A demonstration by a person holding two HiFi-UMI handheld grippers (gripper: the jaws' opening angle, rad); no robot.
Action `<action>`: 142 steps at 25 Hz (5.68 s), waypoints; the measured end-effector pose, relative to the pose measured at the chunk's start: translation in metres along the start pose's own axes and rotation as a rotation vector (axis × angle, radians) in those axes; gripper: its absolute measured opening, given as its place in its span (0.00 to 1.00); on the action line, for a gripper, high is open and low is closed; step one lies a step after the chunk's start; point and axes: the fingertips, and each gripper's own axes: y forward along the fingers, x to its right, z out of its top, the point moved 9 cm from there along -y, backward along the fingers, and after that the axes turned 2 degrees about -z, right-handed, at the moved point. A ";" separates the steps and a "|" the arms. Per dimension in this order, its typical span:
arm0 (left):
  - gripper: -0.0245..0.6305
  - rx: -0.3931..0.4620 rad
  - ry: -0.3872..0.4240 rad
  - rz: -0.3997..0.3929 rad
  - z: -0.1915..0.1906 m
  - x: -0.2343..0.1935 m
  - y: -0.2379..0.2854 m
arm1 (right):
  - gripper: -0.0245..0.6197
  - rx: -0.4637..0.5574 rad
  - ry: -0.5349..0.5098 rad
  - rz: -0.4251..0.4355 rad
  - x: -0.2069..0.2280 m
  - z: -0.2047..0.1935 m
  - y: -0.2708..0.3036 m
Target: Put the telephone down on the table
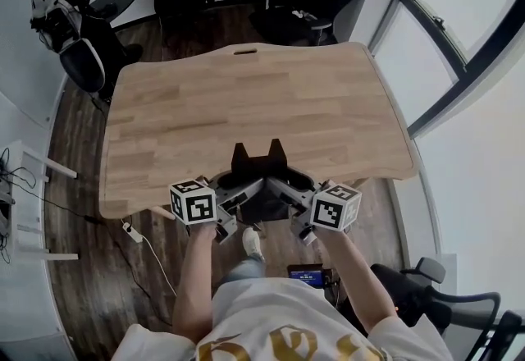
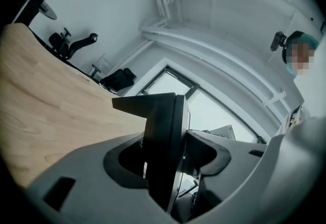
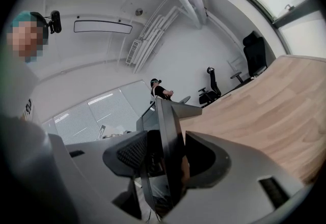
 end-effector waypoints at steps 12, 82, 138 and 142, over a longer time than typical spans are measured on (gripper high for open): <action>0.37 -0.037 -0.031 -0.038 0.077 -0.090 0.020 | 0.37 0.015 0.022 -0.050 0.049 0.050 0.086; 0.38 -0.136 -0.336 0.092 0.109 -0.335 0.087 | 0.37 -0.247 0.268 -0.050 0.257 0.059 0.260; 0.46 -0.157 -0.395 0.260 0.093 -0.377 0.102 | 0.37 -0.294 0.201 -0.190 0.291 0.044 0.275; 0.48 -0.156 -0.378 0.316 0.095 -0.372 0.103 | 0.37 -0.305 0.169 -0.233 0.289 0.046 0.272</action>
